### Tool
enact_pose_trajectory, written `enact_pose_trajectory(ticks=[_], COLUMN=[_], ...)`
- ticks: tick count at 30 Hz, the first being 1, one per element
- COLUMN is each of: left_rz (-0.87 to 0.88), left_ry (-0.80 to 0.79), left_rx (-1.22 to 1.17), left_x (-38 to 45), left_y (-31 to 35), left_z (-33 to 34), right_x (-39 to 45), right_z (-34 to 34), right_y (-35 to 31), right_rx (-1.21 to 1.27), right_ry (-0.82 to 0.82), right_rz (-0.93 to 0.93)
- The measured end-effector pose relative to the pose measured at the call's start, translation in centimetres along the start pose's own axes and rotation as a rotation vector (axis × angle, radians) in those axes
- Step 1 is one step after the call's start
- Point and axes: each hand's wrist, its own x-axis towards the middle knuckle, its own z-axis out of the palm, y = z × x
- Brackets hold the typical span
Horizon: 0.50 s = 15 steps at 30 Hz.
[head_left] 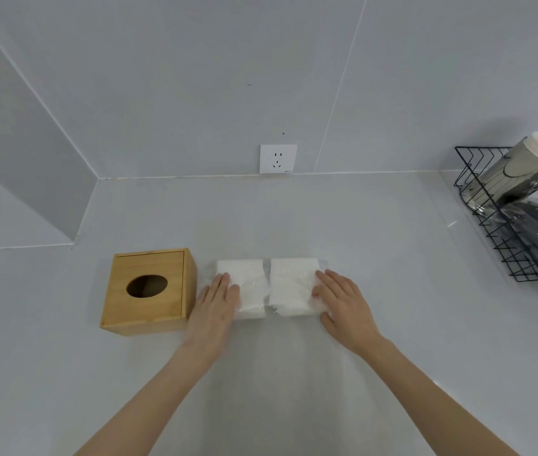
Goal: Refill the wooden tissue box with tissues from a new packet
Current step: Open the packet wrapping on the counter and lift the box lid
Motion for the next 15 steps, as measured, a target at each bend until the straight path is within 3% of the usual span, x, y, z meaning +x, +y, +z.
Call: enact_pose_trajectory(ticks=[5, 10, 15], left_rz=[0.042, 0.084, 0.062], left_ry=[-0.077, -0.026, 0.029], left_rx=[-0.009, -0.024, -0.053], left_x=[0.0, 0.2, 0.0], left_y=[-0.4, -0.7, -0.8], left_z=[0.4, -0.7, -1.5], right_x=[-0.6, 0.3, 1.0], right_z=[-0.1, -0.7, -1.7], right_y=[-0.1, -0.3, -1.1], right_rx=[0.086, 0.129, 0.037], right_ry=[-0.177, -0.137, -0.241], right_rz=[0.049, 0.103, 0.158])
